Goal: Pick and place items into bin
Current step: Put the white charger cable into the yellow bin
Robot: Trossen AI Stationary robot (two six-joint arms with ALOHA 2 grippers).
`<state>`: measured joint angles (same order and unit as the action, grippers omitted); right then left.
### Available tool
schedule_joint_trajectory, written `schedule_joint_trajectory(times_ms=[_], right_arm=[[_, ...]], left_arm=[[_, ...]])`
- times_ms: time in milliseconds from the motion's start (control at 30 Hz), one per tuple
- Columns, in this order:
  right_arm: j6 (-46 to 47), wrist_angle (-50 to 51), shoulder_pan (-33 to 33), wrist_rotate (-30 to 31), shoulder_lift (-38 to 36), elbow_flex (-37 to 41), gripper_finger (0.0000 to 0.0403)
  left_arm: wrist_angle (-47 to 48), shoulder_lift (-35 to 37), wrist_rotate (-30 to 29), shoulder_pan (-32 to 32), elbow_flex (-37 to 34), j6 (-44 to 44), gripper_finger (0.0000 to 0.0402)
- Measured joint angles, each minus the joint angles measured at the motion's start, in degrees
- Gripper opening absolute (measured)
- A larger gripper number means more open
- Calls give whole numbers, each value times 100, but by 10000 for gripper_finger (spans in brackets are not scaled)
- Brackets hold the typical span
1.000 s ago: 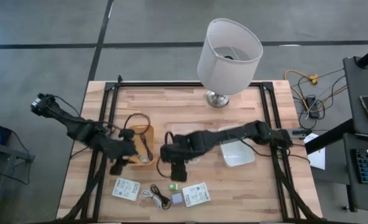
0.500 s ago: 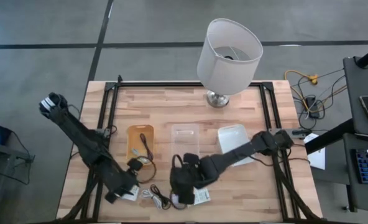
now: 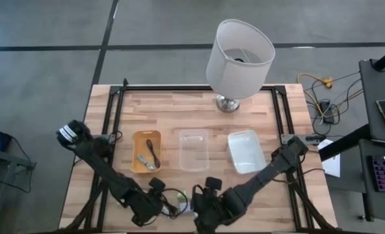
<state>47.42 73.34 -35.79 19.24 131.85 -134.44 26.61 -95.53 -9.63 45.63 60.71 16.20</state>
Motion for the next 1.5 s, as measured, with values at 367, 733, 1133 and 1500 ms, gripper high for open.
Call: schedule_joint_trajectory(times_ms=[367,733,1133,1500], right_arm=[[808,-1,-375,266,0,23,180],[1102,-4,-420,346,0,196,180],[1688,-141,-396,634,-2,365,171],[1855,-235,-80,1352,-50,329,149]], left_arm=[[92,-561,319,-31,81,305,130],[50,-557,318,-68,-3,301,51],[222,-21,76,-77,-137,811,2],[2235,2214,-1610,-78,-97,2625,0]])
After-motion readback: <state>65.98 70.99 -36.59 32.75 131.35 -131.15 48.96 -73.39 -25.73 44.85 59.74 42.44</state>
